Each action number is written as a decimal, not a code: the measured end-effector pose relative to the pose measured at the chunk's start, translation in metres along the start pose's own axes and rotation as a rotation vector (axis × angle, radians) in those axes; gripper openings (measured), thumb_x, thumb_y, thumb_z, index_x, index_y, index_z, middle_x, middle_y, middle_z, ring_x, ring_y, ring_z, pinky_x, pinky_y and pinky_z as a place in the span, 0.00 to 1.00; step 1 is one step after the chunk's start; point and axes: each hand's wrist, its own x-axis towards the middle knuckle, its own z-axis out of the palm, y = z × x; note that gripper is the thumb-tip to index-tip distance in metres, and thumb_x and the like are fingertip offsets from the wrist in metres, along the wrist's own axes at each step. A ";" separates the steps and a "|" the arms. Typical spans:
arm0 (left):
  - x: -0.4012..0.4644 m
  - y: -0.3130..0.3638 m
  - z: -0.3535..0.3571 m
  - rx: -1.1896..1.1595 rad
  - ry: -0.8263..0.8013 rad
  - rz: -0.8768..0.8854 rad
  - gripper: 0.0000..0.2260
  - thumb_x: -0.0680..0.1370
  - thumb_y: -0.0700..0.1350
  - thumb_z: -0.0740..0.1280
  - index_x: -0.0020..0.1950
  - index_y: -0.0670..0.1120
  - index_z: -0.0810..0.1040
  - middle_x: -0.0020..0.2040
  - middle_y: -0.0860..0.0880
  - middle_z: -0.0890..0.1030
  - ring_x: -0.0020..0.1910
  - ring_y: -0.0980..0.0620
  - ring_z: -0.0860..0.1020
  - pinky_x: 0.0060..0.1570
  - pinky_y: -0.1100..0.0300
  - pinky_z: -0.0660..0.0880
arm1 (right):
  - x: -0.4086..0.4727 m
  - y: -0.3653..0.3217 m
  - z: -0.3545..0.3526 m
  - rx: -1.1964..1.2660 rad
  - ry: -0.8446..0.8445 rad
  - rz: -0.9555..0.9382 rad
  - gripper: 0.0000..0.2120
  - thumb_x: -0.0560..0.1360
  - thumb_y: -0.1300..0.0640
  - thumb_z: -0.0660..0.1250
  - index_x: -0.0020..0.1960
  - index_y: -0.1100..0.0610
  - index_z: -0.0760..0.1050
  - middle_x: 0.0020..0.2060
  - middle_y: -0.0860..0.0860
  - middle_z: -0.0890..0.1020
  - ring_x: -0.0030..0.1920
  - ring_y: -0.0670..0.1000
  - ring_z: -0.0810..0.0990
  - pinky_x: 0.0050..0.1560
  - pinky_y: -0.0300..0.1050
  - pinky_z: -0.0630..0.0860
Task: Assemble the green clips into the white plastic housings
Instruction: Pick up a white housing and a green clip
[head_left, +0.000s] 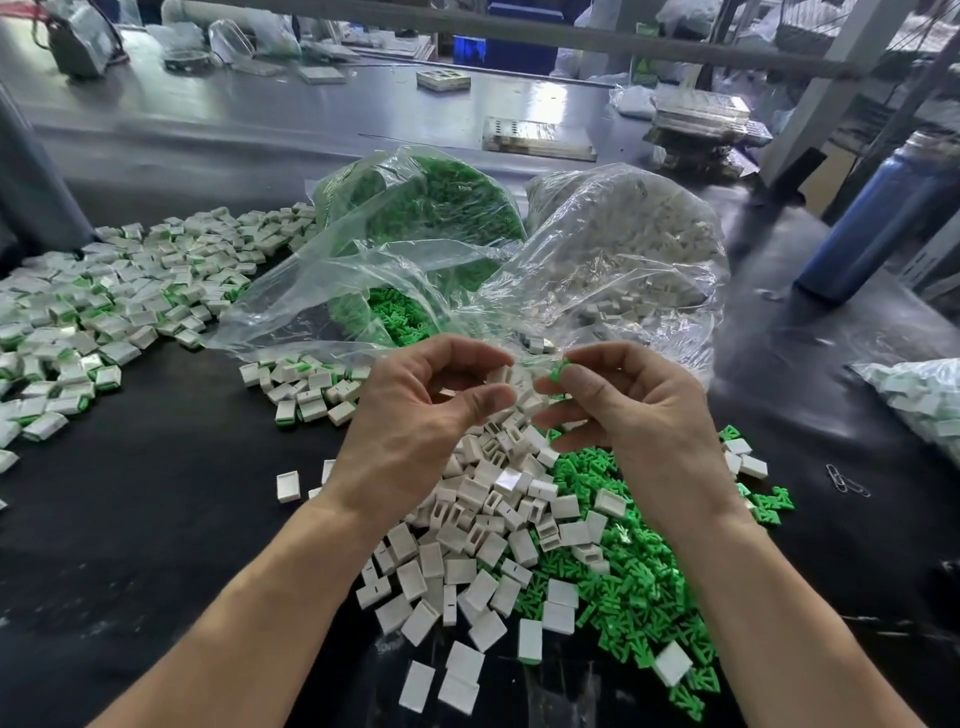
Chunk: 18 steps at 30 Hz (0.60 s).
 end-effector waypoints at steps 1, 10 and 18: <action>-0.001 -0.001 0.002 0.005 0.001 0.007 0.12 0.70 0.46 0.77 0.52 0.50 0.84 0.48 0.50 0.86 0.47 0.52 0.85 0.46 0.61 0.82 | 0.000 -0.001 0.001 0.028 -0.012 0.007 0.08 0.79 0.61 0.72 0.57 0.62 0.79 0.47 0.58 0.88 0.41 0.58 0.88 0.34 0.44 0.83; -0.007 -0.007 0.016 0.138 0.023 0.073 0.12 0.72 0.46 0.79 0.49 0.51 0.79 0.43 0.50 0.83 0.41 0.49 0.82 0.43 0.52 0.83 | -0.002 0.006 0.011 0.124 -0.065 0.008 0.10 0.69 0.52 0.79 0.48 0.55 0.86 0.38 0.57 0.85 0.35 0.52 0.83 0.29 0.42 0.78; -0.007 -0.006 0.015 0.087 0.031 0.057 0.12 0.71 0.47 0.80 0.47 0.50 0.78 0.42 0.48 0.83 0.39 0.46 0.83 0.41 0.55 0.84 | -0.006 0.004 0.011 -0.004 -0.085 -0.055 0.08 0.73 0.55 0.75 0.50 0.57 0.84 0.39 0.57 0.86 0.37 0.52 0.82 0.31 0.43 0.78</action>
